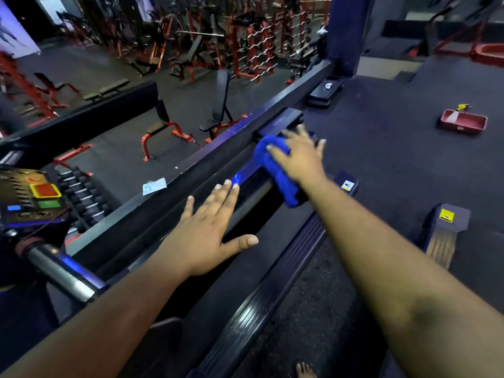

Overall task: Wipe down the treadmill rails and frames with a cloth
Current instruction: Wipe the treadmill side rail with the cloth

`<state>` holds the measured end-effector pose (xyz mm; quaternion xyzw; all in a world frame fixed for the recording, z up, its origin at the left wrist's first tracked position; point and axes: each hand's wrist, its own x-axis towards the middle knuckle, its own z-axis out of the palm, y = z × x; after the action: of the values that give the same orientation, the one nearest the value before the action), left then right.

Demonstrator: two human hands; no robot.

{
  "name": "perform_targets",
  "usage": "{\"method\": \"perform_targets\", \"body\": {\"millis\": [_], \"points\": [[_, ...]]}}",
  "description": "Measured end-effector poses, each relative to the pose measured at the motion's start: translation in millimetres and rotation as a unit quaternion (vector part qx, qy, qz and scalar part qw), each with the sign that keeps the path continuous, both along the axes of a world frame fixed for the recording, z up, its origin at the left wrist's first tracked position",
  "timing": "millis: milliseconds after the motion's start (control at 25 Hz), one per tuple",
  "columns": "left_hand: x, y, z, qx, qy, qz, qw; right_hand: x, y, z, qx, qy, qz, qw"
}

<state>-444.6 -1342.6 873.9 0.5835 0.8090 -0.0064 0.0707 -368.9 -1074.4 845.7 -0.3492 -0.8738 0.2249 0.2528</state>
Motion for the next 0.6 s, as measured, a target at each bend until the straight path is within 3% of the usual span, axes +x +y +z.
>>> {"method": "perform_targets", "body": {"millis": [80, 160, 280, 400, 520, 600], "points": [[0, 0, -1, -0.005, 0.005, 0.001, 1.0, -7, 13, 5, -0.075, 0.014, -0.083, 0.994], [0, -1, -2, -0.003, 0.003, 0.002, 1.0, -10, -28, -2, -0.087, 0.042, -0.095, 0.991], [-2, -1, -2, 0.005, -0.003, 0.007, 1.0, 9, -92, -19, -0.032, 0.074, 0.043, 0.996], [-1, -2, -3, 0.007, -0.007, 0.005, 1.0, 12, -41, -13, 0.038, 0.019, 0.099, 0.994], [2, -3, -3, 0.006, 0.009, 0.009, 1.0, 3, 31, 0, -0.044, 0.002, -0.052, 0.998], [3, -3, -2, 0.008, 0.015, 0.013, 1.0, -3, 16, -2, -0.147, 0.102, -0.13, 0.975]]}}
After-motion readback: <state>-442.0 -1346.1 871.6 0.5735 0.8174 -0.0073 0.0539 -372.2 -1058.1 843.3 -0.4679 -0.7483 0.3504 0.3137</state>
